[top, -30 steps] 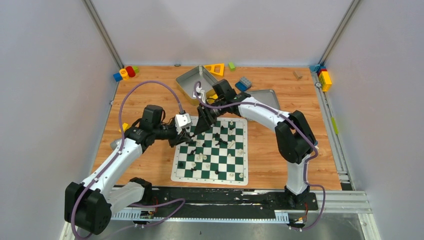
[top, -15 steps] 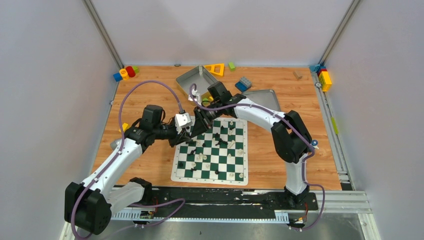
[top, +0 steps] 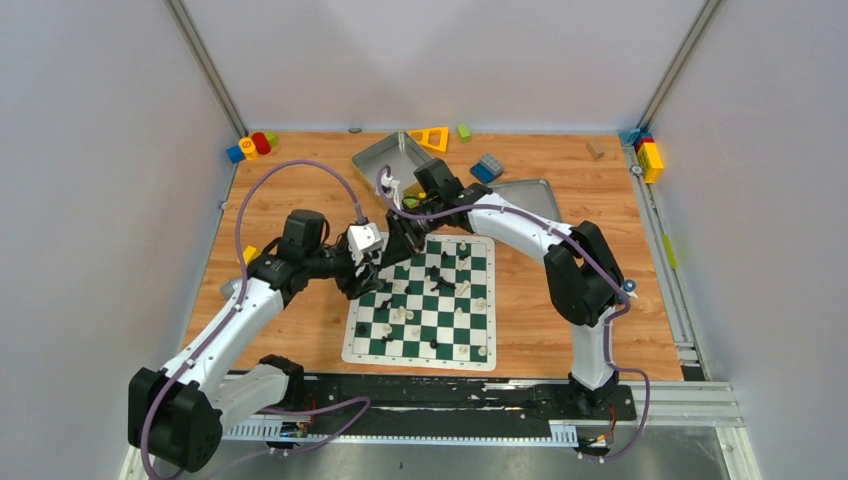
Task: Set up the chess pieces on the board
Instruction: Place the chess piece on the chessboard.
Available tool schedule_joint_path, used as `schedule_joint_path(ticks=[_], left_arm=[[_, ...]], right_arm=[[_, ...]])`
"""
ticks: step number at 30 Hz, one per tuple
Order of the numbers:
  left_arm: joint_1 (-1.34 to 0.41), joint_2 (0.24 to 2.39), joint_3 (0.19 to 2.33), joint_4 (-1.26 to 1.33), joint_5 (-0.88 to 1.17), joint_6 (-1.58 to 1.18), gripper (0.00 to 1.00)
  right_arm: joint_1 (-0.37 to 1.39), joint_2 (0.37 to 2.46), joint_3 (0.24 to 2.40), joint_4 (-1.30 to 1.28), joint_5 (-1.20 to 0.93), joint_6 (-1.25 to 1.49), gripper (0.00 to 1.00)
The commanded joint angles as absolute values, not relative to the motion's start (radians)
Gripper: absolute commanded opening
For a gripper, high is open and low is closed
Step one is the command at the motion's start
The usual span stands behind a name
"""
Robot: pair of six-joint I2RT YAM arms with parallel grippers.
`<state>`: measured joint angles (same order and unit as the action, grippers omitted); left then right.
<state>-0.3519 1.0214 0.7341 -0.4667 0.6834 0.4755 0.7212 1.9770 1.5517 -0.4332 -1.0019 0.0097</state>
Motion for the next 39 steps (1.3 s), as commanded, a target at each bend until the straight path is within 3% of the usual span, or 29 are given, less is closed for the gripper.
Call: schedule_joint_path(ticks=[1,7,17,39], left_arm=[[-0.354,0.964,0.748,-0.454,0.59,0.464,0.78],[-0.336,0.878,0.717,-0.522,0.434,0.491,0.86],[-0.283,0.751,0.714,-0.659,0.232,0.515,0.89],[-0.262,0.685,0.726,-0.714,0.156,0.527,0.91]], right_arm=[[0.717,1.987,1.677,-0.476,-0.854,-0.073,0.0],[0.718,2.143,1.933,-0.663,-0.652,-0.161,0.0],[0.736,2.411,2.335,-0.838,-0.372,-0.292,0.02],[0.838,2.524,2.398,-0.842,-0.188,-0.458,0.07]])
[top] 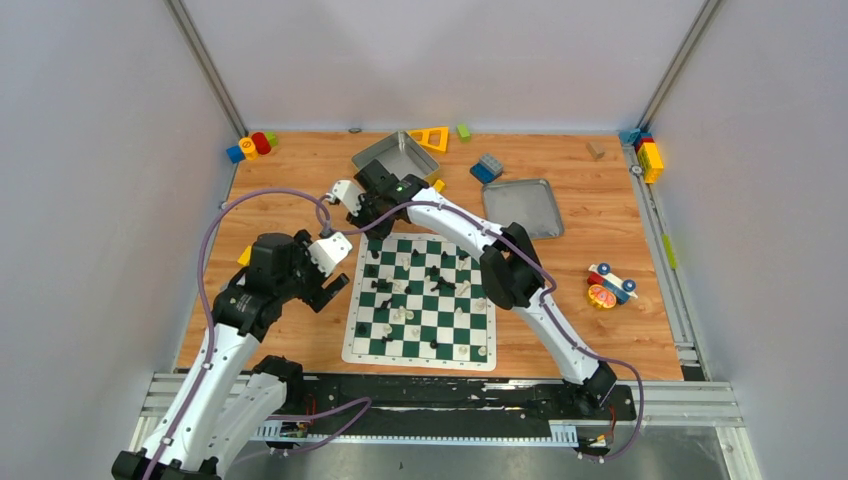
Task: Set up the chess pieces on the board
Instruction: Place the chess piece on the chessboard.
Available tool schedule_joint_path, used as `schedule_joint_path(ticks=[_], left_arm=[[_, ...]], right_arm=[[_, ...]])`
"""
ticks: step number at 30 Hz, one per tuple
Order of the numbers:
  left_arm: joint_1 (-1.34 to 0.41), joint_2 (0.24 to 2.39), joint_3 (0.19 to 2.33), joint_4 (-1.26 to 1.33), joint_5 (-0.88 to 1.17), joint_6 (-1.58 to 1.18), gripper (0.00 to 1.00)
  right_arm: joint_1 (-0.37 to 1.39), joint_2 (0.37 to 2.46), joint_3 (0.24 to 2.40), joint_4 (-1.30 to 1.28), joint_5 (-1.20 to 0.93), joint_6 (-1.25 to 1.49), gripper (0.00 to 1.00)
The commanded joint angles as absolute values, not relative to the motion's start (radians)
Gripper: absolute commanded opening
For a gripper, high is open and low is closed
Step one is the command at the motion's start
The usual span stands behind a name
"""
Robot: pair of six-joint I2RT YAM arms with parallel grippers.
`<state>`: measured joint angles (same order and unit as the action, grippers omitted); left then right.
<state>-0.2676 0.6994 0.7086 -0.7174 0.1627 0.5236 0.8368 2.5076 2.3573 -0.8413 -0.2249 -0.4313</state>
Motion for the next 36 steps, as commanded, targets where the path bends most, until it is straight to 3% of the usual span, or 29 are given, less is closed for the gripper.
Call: schedule_joint_path(ticks=[1,36], left_arm=[[-0.262,0.682,0.726,-0.712,0.157,0.527,0.91],[-0.262,0.683,0.716,-0.712,0.164,0.531,0.91]], right_arm=[[0.839,2.524,2.396,-0.842,-0.186,-0.459,0.07],[0.851,2.555,2.37,-0.877,-0.199,-0.464,0.12]])
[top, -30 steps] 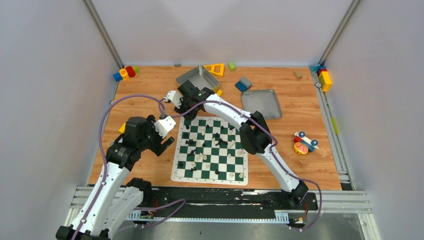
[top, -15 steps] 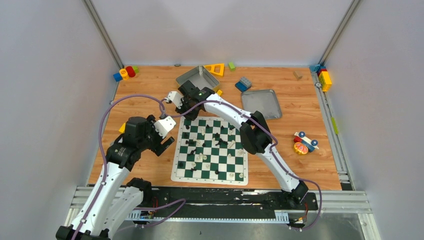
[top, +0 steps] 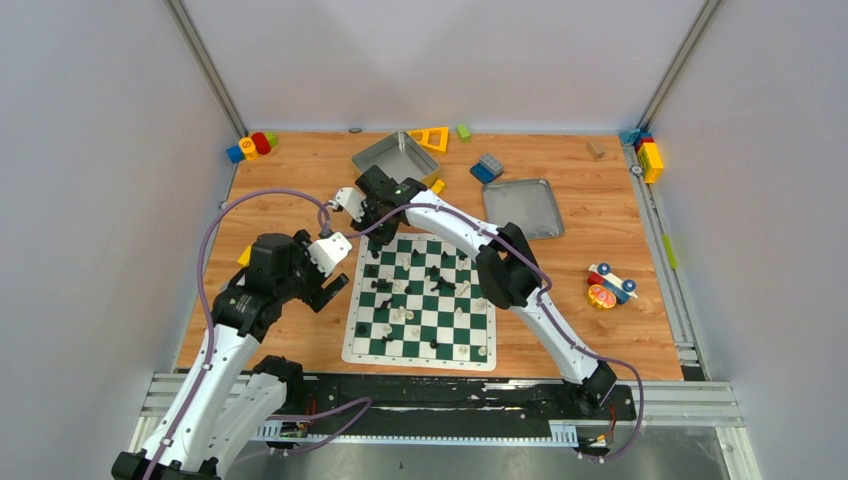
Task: Set up the chess pieces on the board
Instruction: Place the chess piece on the chessboard.
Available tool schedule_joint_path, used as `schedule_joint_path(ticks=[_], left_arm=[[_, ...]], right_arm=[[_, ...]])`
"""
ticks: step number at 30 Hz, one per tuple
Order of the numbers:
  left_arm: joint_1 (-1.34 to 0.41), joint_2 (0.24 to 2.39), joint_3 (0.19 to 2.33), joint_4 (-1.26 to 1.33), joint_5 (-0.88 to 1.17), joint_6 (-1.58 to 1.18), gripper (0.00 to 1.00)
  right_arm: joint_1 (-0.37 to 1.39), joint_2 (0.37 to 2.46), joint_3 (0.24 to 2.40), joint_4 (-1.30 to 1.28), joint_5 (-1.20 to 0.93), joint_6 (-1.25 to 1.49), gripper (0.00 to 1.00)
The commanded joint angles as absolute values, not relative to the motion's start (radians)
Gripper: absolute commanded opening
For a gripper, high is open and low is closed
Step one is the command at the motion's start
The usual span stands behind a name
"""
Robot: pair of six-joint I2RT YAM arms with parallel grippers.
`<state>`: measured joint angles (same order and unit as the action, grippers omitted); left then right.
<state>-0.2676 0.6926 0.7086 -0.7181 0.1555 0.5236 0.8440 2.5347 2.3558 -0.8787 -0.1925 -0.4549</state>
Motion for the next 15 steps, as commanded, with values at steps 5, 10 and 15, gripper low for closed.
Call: schedule_joint_path(ticks=[5,10,15], left_arm=[[-0.262,0.684,0.716,-0.712,0.164,0.531,0.91],[-0.262,0.685,0.717,-0.712,0.166,0.531,0.91],[-0.262,0.684,0.715,-0.713,0.165,0.529,0.91]], right_arm=[[0.851,2.559,2.372,-0.877,-0.198,-0.466,0.13],[0.853,2.563,2.378,-0.876,-0.2,-0.466,0.2],[0.854,2.573,2.393,-0.876,-0.201,-0.465,0.29]])
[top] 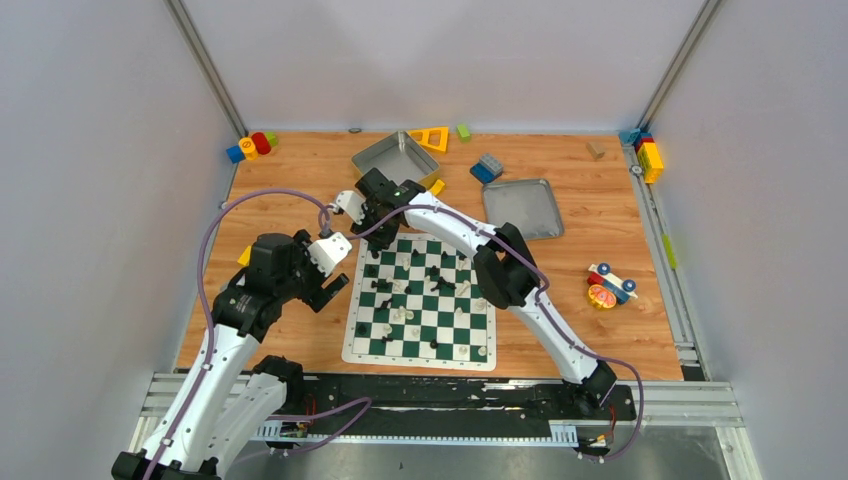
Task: Set up the chess pieces on the board
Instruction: Place the chess piece on the chessboard, then pick up the chess piece from the chessboard.
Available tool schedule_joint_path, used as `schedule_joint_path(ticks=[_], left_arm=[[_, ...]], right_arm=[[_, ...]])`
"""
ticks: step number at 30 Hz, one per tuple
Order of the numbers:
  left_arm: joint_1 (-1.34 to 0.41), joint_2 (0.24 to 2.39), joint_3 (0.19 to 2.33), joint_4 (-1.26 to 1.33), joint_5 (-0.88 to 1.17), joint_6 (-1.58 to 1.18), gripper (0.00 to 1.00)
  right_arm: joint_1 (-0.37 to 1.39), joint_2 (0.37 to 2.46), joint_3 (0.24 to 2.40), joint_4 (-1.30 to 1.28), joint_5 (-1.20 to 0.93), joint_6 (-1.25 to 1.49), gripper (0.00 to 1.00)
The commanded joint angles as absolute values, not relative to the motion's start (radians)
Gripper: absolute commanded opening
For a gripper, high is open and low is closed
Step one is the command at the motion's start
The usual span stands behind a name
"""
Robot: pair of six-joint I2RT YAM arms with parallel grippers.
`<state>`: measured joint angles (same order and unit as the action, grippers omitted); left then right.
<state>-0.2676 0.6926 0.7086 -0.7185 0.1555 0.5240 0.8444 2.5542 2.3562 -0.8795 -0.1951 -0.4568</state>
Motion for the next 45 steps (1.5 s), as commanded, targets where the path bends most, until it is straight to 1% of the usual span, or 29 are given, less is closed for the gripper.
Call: schedule_joint_path(ticks=[1,10,17,23,31,36,39,43,45], left_arm=[[-0.262,0.685,0.714,-0.713,0.165,0.529,0.91],[-0.262,0.687,0.712,-0.711,0.166,0.531,0.91],[-0.262,0.693,0.712,-0.706,0.164,0.531,0.91],[-0.262,0.699,0.71,-0.695,0.161,0.532,0.91],[-0.262,0.733,0.711,-0.652,0.182,0.533,0.91],[-0.262,0.746,0.709,-0.643,0.252,0.564,0.91],[-0.262,0.767,0.701,-0.657,0.355,0.611,0.91],[-0.262,0.811,0.698,-0.68,0.476,0.655,0.9],[-0.264,0.829,0.697,-0.683,0.505,0.667,0.9]], right_arm=[[0.854,2.575,2.395,-0.874,-0.2,-0.465,0.3],[0.855,2.565,2.403,-0.863,-0.19,-0.459,0.35],[0.845,2.519,2.397,-0.859,-0.174,-0.458,0.38],[0.839,2.431,2.343,-0.861,-0.186,-0.448,0.38],[0.824,2.3,2.275,-0.858,-0.174,-0.43,0.42],[0.785,2.194,2.145,-0.857,-0.233,-0.393,0.42],[0.762,2.091,2.023,-0.857,-0.29,-0.374,0.44],[0.728,1.926,1.778,-0.833,-0.437,-0.396,0.46],[0.718,1.836,1.654,-0.811,-0.494,-0.409,0.46]])
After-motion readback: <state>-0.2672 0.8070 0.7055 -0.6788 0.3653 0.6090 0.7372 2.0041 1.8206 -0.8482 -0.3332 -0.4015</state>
